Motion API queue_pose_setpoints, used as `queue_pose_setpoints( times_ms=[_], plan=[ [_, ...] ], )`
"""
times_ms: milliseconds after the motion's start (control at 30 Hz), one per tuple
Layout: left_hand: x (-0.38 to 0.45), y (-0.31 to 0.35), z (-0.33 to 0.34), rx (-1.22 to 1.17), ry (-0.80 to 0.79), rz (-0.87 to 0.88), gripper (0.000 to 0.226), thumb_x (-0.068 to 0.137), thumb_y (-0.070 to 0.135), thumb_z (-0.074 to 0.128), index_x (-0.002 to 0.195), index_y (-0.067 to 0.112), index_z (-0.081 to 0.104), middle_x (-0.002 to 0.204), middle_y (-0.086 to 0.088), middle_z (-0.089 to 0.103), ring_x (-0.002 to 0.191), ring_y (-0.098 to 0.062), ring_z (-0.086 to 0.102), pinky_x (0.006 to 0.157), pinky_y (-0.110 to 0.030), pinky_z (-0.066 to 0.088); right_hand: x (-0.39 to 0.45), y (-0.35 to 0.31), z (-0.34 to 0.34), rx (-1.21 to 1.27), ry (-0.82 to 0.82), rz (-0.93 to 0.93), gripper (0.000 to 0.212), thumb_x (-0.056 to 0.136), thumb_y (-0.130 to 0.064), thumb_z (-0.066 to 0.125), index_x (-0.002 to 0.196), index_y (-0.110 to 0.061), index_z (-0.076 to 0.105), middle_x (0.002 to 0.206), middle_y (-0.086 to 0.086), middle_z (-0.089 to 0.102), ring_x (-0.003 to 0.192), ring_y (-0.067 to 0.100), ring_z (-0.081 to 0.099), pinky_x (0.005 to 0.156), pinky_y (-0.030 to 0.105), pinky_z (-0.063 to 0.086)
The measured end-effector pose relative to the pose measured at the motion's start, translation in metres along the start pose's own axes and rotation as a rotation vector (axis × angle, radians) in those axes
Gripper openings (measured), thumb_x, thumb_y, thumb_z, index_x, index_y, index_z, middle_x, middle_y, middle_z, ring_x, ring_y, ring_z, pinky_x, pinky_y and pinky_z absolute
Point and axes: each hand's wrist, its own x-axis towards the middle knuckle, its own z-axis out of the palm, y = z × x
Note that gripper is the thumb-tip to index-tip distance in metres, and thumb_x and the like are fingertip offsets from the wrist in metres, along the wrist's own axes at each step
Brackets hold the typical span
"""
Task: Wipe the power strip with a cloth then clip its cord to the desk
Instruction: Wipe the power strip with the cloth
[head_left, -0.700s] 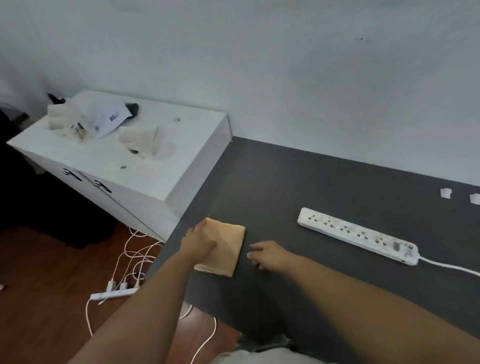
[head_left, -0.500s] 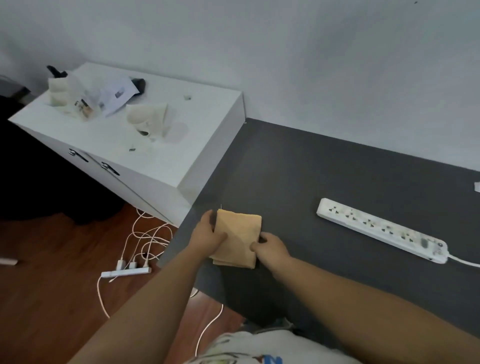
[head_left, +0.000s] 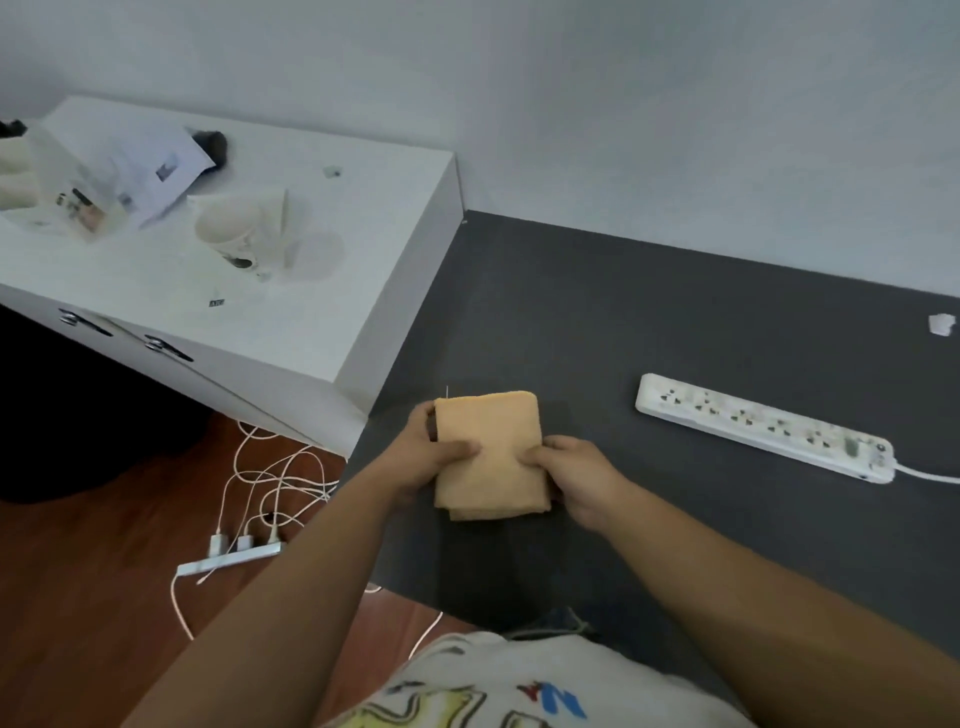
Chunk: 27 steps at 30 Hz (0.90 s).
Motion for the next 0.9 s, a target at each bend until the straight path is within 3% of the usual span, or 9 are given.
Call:
queue_pose_setpoints(
  times_ms=[67,133,267,367,467,567,667,767,900],
  plan=[
    [0.002,0.008,0.003,0.029,-0.068,0.016,0.079,0.079,0.007,0.075,0.138,0.035,0.031,0.120,-0.008,0.056,0.106,-0.025,0.060,0.079,-0.038,0.057,-0.012,-0.005,-0.013,0.079,-0.031,-0.052,0.016,0.085,-0.008,0.066,0.099,0.000,0.066,0.089,0.009,0.071,0.076,0.017,0.066,0.061,0.026,0.052],
    [0.002,0.018,0.012,0.051,-0.168,0.034,0.070,0.082,0.008,0.072,0.137,0.037,0.039,0.123,-0.010,0.056,0.108,-0.026,0.061,0.081,-0.037,0.057,-0.026,-0.010,-0.023,0.057,-0.004,-0.157,0.010,0.084,-0.012,0.068,0.091,-0.005,0.068,0.080,0.002,0.071,0.069,0.010,0.065,0.056,0.019,0.051],
    [0.003,0.032,0.044,0.067,-0.430,0.007,0.032,0.090,0.015,0.061,0.121,0.017,0.063,0.126,-0.004,0.063,0.111,-0.016,0.061,0.095,-0.033,0.052,-0.044,-0.025,-0.040,0.035,0.173,-0.431,0.008,0.081,-0.016,0.072,0.075,-0.012,0.069,0.126,-0.010,0.055,0.109,0.005,0.056,0.080,0.022,0.047],
    [-0.001,0.034,0.072,0.072,-0.542,-0.056,0.037,0.085,0.026,0.061,0.115,0.006,0.066,0.112,-0.012,0.069,0.104,-0.023,0.063,0.096,-0.038,0.048,-0.054,-0.037,-0.052,0.087,0.194,-0.549,0.011,0.081,-0.011,0.070,0.070,-0.009,0.068,0.142,-0.023,0.041,0.125,-0.004,0.041,0.091,0.024,0.041],
    [-0.003,0.032,0.103,0.100,-0.593,-0.090,0.034,0.093,0.029,0.052,0.115,0.006,0.063,0.107,-0.012,0.069,0.102,-0.024,0.063,0.095,-0.038,0.048,-0.057,-0.039,-0.063,0.268,0.127,-0.555,0.017,0.078,-0.017,0.068,0.085,-0.002,0.068,0.134,-0.011,0.057,0.121,0.009,0.053,0.097,0.035,0.044],
    [0.001,0.021,0.124,0.249,-0.652,-0.057,0.036,0.097,0.037,0.046,0.118,0.013,0.063,0.121,-0.021,0.063,0.112,-0.035,0.058,0.099,-0.048,0.044,-0.058,-0.028,-0.072,0.338,0.104,-0.490,0.020,0.081,-0.013,0.069,0.101,-0.012,0.071,0.112,0.012,0.067,0.101,0.025,0.060,0.089,0.043,0.049],
    [0.000,0.012,0.137,0.440,-0.657,-0.025,0.033,0.095,0.044,0.044,0.108,0.026,0.068,0.108,-0.012,0.069,0.094,-0.023,0.062,0.086,-0.037,0.048,-0.058,-0.018,-0.084,0.249,0.187,-0.494,0.020,0.087,-0.007,0.064,0.104,-0.014,0.070,0.100,0.008,0.067,0.094,0.022,0.059,0.083,0.037,0.051],
    [0.002,0.004,0.143,0.533,-0.585,-0.005,0.023,0.095,0.037,0.050,0.105,0.023,0.066,0.089,0.001,0.066,0.077,-0.013,0.055,0.070,-0.024,0.042,-0.058,-0.018,-0.101,0.049,0.373,-0.559,0.022,0.089,-0.006,0.061,0.100,-0.024,0.067,0.104,-0.005,0.066,0.100,0.014,0.060,0.086,0.028,0.049],
    [0.022,0.007,0.146,0.642,-0.448,0.107,0.017,0.091,0.029,0.060,0.108,0.027,0.063,0.102,0.004,0.065,0.089,-0.011,0.060,0.080,-0.023,0.047,-0.051,-0.032,-0.132,-0.241,0.530,-0.511,0.043,0.085,-0.018,0.064,0.116,-0.040,0.044,0.105,-0.007,0.061,0.097,0.011,0.061,0.086,0.026,0.047]
  ],
)
